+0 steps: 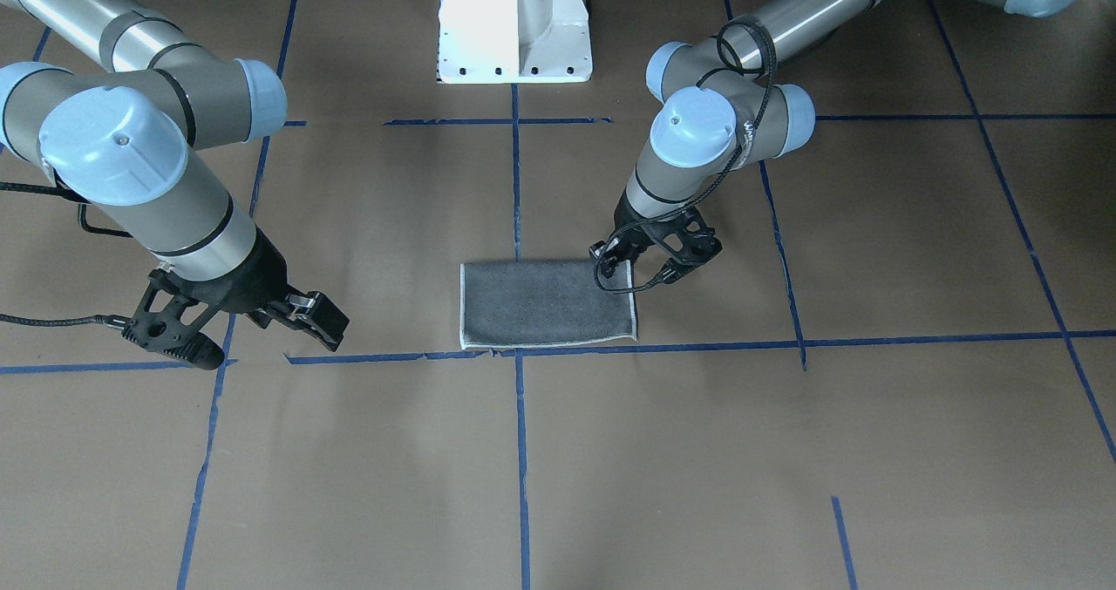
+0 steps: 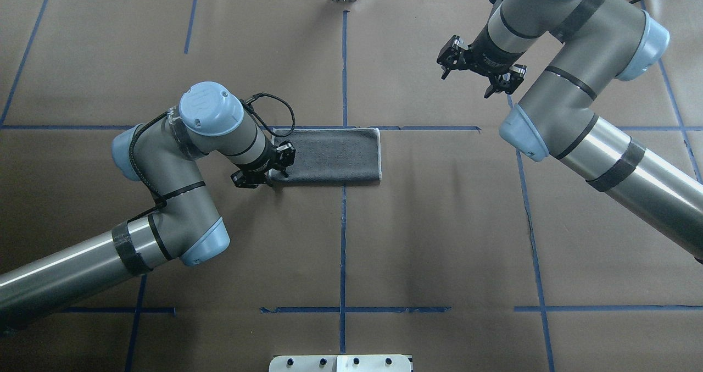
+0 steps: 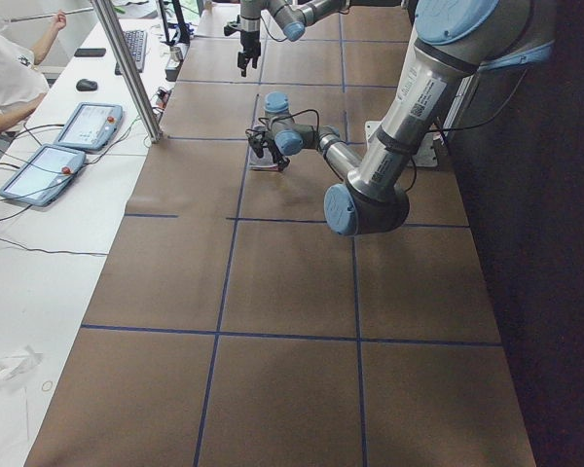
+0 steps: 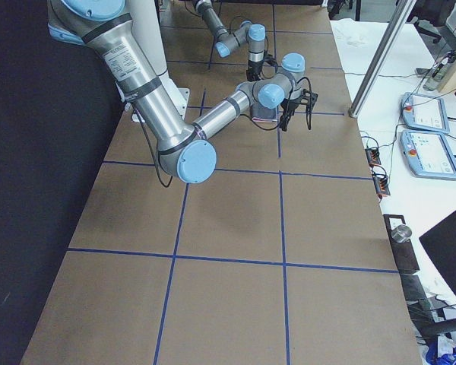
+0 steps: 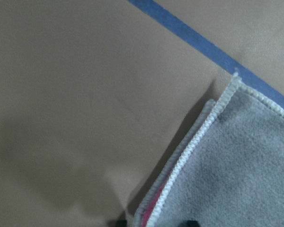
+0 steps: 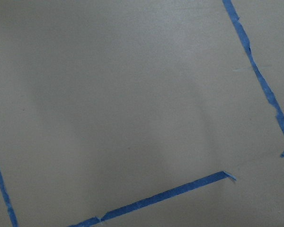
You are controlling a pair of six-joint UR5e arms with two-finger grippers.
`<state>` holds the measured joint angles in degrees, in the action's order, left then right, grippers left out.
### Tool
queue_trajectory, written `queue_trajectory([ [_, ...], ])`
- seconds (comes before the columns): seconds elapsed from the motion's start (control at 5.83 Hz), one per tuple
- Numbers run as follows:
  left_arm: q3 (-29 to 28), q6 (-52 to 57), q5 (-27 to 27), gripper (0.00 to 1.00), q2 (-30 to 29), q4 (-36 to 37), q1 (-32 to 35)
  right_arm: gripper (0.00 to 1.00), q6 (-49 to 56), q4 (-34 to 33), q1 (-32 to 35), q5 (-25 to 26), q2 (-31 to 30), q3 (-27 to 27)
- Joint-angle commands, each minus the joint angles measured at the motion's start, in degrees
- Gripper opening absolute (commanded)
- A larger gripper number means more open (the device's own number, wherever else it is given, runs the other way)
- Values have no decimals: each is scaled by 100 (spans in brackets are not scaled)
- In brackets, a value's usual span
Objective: Fold towel twice with both arms
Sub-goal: 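Lift the strip end with the left gripper and fold it over the other end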
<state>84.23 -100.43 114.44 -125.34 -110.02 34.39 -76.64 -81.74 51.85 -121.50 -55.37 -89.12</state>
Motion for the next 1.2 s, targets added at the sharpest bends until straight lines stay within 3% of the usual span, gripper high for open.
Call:
queue_trajectory([
  [0.0, 50, 15, 52, 5, -25, 7, 49, 100, 0, 9, 1, 3, -70, -9],
  [0.17, 180, 15, 226, 2, -78, 85, 180, 100, 105, 9, 9, -23, -157, -87],
  [0.51, 86, 6, 290, 2, -813, 647, 235, 100, 569, -9, 62, -128, -1014, -927],
  [0.86, -1786, 15, -7, 2, -2425, 631, -1, 100, 1034, -9, 80, -138, -1964, -1640],
  [1.03, -2013, 41, -44, 2, -2660, 587, -107, 100, 1437, 9, 89, -138, -2430, -1887],
])
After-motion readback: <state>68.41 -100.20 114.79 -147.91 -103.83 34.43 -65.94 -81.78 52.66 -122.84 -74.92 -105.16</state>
